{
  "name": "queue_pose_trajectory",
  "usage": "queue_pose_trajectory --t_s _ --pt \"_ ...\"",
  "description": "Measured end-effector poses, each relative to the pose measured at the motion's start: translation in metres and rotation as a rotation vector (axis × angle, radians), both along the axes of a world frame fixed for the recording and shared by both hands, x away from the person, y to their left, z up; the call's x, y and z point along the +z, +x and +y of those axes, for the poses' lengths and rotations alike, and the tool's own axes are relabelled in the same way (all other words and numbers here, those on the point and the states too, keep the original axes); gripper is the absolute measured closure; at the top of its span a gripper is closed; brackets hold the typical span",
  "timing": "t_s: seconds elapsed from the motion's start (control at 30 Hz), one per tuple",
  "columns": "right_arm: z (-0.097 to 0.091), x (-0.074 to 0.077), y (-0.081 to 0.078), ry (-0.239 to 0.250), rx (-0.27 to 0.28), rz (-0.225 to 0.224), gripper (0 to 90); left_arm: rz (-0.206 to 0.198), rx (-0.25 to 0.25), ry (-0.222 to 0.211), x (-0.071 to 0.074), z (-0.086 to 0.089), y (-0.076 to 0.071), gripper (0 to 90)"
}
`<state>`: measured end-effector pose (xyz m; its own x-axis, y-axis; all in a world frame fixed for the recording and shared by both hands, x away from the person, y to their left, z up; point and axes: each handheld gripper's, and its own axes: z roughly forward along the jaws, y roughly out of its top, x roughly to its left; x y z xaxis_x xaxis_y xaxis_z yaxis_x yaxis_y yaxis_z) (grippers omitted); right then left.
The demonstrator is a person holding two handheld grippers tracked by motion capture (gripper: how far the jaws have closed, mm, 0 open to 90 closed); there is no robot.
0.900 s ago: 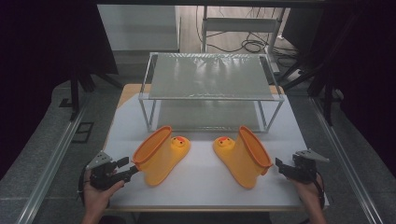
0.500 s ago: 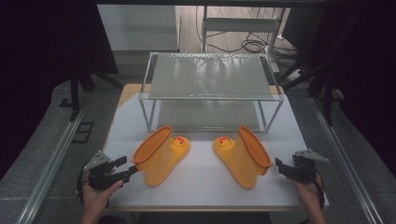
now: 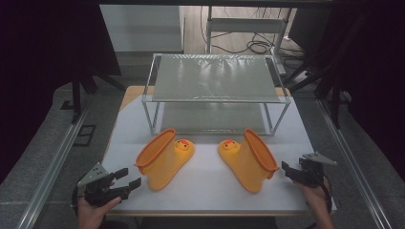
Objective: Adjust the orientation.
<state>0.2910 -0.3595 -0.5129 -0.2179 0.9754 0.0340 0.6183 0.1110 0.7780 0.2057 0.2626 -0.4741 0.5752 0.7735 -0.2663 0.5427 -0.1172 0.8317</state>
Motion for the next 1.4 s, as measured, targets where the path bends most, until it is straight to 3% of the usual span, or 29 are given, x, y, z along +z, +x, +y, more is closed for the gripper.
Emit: queue_pose_trajectory --t_s 0.1,0.3,0.53,0.67,0.77,0.9,0.97,1.13,1.2,1.23,1.27,1.3,1.4 --pt "-0.001 0.0 0.001 0.003 0.0 0.003 24.7 -0.006 -0.055 -0.002 0.003 -0.01 -0.006 25.6" --pt "-0.002 0.0 0.001 0.007 -0.004 0.002 24.7 -0.01 -0.088 0.004 0.006 -0.025 -0.008 23.1" --pt "-0.001 0.0 0.001 0.003 -0.001 0.008 24.7 -0.04 -0.076 0.033 0.011 -0.043 -0.001 21.3" --pt "-0.002 -0.001 0.002 0.005 -0.003 0.011 24.7 -0.051 -0.039 0.055 0.01 -0.049 0.008 21.3" --pt "-0.001 -0.001 0.002 0.002 -0.003 0.011 24.7 -0.057 -0.001 0.05 0.008 -0.053 0.02 22.4" --pt "-0.001 -0.001 0.002 0.001 -0.003 0.012 24.7 -0.062 -0.01 0.036 0.007 -0.059 0.028 23.1" --pt "-0.001 -0.001 0.002 0.002 -0.005 0.014 24.7 -0.073 -0.017 0.021 0.008 -0.062 0.03 26.6" --pt "-0.001 -0.001 0.002 0.001 -0.009 0.016 24.7 -0.096 -0.007 0.03 0.011 -0.067 0.035 35.3" --pt "-0.001 -0.001 0.002 0.0 -0.01 0.015 24.9 -0.094 0.018 0.017 0.011 -0.065 0.035 51.3" --pt "-0.001 -0.001 0.002 -0.002 -0.01 0.014 25.0 -0.096 0.026 0.016 0.01 -0.064 0.035 51.3" --pt "-0.001 -0.001 0.002 -0.003 -0.012 0.013 25.0 -0.098 0.032 0.017 0.009 -0.064 0.035 58.4" --pt "-0.001 -0.001 0.002 -0.003 -0.012 0.013 25.0 -0.101 0.038 0.018 0.009 -0.063 0.035 58.4" --pt "-0.001 -0.001 0.002 -0.006 -0.015 0.017 25.2 -0.13 0.046 0.03 0.008 -0.064 0.034 71.0"
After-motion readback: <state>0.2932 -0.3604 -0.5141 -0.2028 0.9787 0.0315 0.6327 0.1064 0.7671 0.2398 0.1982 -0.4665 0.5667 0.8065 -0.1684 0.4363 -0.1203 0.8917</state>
